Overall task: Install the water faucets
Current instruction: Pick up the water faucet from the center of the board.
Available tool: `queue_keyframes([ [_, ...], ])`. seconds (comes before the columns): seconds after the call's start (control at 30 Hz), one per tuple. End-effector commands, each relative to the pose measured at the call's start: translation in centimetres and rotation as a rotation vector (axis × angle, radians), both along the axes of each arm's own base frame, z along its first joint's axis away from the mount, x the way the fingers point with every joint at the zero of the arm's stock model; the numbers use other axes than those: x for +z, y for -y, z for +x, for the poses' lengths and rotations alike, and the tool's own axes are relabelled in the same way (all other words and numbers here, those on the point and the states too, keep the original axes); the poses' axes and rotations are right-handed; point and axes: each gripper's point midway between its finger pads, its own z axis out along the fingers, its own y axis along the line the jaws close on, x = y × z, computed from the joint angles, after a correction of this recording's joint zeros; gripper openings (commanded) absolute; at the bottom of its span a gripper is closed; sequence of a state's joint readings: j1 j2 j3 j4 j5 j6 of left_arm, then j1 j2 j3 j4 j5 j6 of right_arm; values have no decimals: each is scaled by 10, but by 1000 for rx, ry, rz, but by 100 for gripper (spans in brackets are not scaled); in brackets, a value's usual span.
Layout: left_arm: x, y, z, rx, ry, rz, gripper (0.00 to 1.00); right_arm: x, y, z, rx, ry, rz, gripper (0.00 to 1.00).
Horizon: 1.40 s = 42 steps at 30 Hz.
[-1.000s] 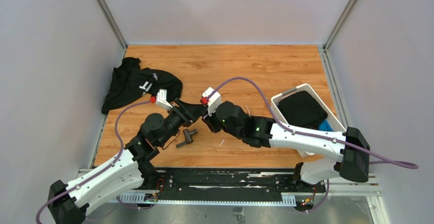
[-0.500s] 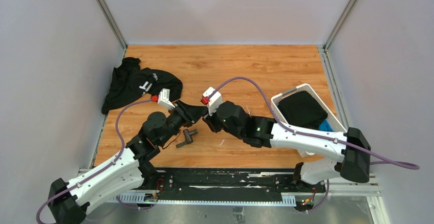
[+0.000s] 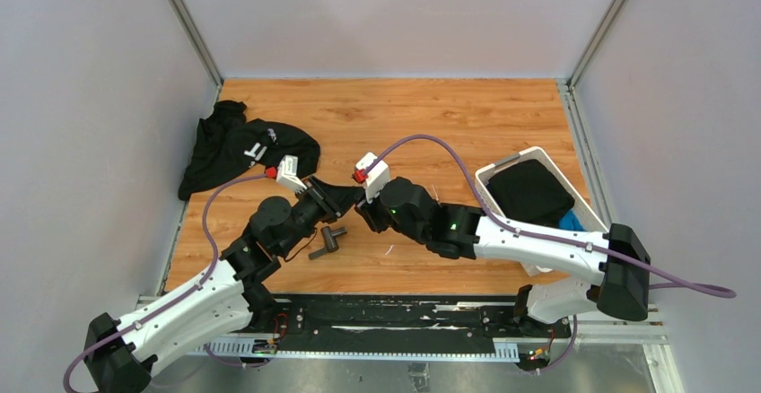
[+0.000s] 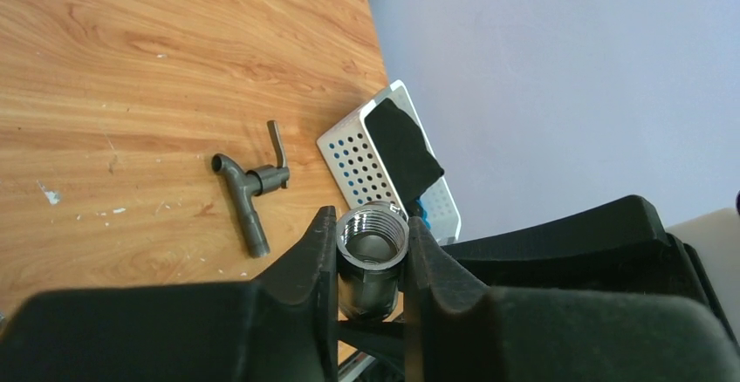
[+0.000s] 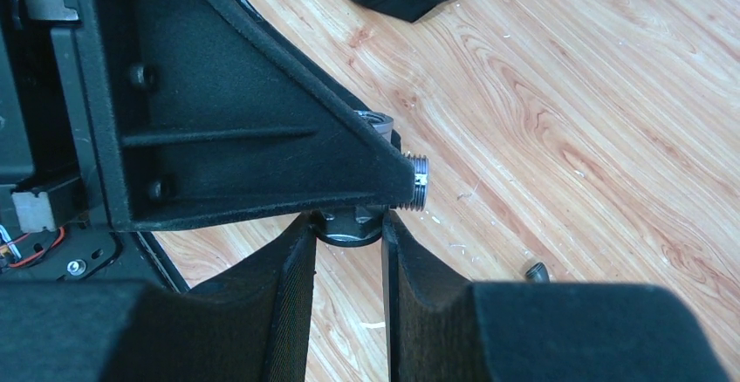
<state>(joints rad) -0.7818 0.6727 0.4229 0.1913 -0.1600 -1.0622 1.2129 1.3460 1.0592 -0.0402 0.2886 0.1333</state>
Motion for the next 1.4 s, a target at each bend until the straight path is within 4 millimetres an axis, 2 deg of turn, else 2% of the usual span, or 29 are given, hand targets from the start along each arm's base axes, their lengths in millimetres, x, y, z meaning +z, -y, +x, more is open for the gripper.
queue_keyframes([
  [0.0, 7, -1, 2, 11, 21, -11, 5, 18, -3, -3, 10, 30, 46, 0],
  [0.03, 6, -1, 2, 11, 19, -9, 0, 18, -3, -4, 9, 28, 48, 0],
  [0.1, 4, -2, 3, 17, 16, -9, 0, 19, -2, -4, 2, 21, 49, 0],
  [0.13, 3, -3, 3, 23, 14, -9, 0, 20, 0, -3, -4, 19, 45, 4],
  [0.2, 0, -10, 5, 57, 6, 1, 0, 22, 6, -3, -20, 16, 30, 44],
  [0.23, -1, -14, 6, 75, 6, 12, 0, 23, 12, -2, -34, 19, 16, 59],
  [0.27, -3, -18, 6, 94, 5, 26, 0, 23, 20, 0, -49, 23, 1, 65],
  [0.37, -2, -30, 7, 138, 18, 52, 0, 20, 51, 9, -124, 8, -18, 68],
  [0.47, -3, -39, 8, 172, 27, 95, 0, 4, 92, 23, -232, -92, 40, 68],
  [0.53, -4, -40, 9, 176, 35, 122, 0, -22, 124, 37, -341, -249, 93, 67],
  [0.6, -6, -41, 11, 180, 36, 142, 0, -61, 154, 43, -462, -420, 93, 64],
  [0.67, -9, -39, 12, 178, 36, 165, 0, -94, 171, 40, -539, -541, 58, 63],
  [0.7, -11, -38, 13, 174, 33, 176, 0, -105, 173, 38, -547, -583, 50, 62],
  [0.73, -13, -37, 14, 169, 32, 185, 0, -111, 168, 33, -530, -627, 46, 60],
  [0.8, -16, -32, 14, 145, 31, 196, 0, -106, 149, 25, -441, -692, 81, 58],
  [0.87, -18, -23, 13, 106, 30, 203, 0, -84, 118, 20, -298, -694, 204, 56],
  [0.93, -15, -17, 11, 78, 32, 181, 0, -53, 89, 15, -134, -651, 350, 54],
  [1.0, -11, -12, 11, 66, 30, 149, 0, -25, 71, 8, -15, -570, 440, 53],
  [1.1, -6, -9, 11, 65, 11, 105, 0, -3, 61, 10, -7, -432, 426, 52],
  [1.27, -6, -6, 11, 70, -64, 52, 0, 3, 45, 12, -78, -311, 298, 52],
  [1.37, -2, -6, 12, 79, -78, 31, 0, 7, 29, 4, -69, -275, 289, 56],
])
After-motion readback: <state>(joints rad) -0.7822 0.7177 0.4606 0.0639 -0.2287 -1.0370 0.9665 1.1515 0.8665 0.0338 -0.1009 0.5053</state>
